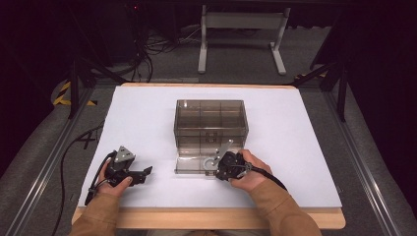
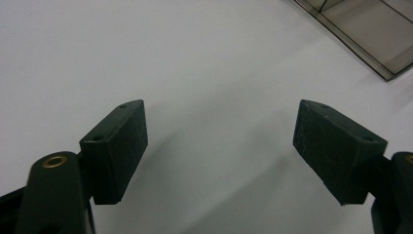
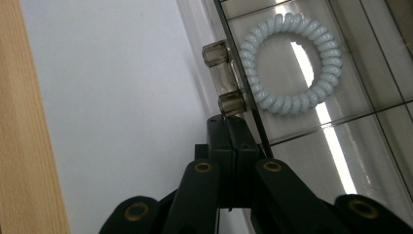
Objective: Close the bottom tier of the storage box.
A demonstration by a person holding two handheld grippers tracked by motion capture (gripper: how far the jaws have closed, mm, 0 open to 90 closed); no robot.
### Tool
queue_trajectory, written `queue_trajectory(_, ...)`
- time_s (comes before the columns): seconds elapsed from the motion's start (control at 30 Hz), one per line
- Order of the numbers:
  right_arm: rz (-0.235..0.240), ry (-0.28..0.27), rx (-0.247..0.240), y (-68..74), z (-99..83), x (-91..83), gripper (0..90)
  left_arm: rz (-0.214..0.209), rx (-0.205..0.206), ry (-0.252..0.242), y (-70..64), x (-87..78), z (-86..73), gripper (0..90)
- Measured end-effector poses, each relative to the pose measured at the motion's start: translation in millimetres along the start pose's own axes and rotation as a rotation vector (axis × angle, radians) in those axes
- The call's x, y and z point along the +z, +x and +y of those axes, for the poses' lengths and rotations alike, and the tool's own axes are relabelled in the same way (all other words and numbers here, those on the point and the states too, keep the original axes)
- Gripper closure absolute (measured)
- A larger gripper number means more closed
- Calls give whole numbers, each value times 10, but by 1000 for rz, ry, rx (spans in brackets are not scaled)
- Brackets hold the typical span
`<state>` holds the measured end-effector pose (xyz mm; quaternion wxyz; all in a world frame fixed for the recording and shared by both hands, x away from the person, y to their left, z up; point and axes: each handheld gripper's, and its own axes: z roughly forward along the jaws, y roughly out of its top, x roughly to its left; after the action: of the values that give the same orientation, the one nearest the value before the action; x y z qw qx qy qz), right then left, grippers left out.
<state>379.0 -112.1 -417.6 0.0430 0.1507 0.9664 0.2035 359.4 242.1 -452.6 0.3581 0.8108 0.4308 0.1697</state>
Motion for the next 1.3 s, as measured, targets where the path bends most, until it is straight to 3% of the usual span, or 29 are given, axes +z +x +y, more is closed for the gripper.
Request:
queue_trajectory(0.93,-133,-65,66,-140,0,32,900,2,-3,0,1,2,0,211)
queue_trajectory(1.3,-165,-97,96,-191,2,61,900,-2,-4,2,2,12,-2,211)
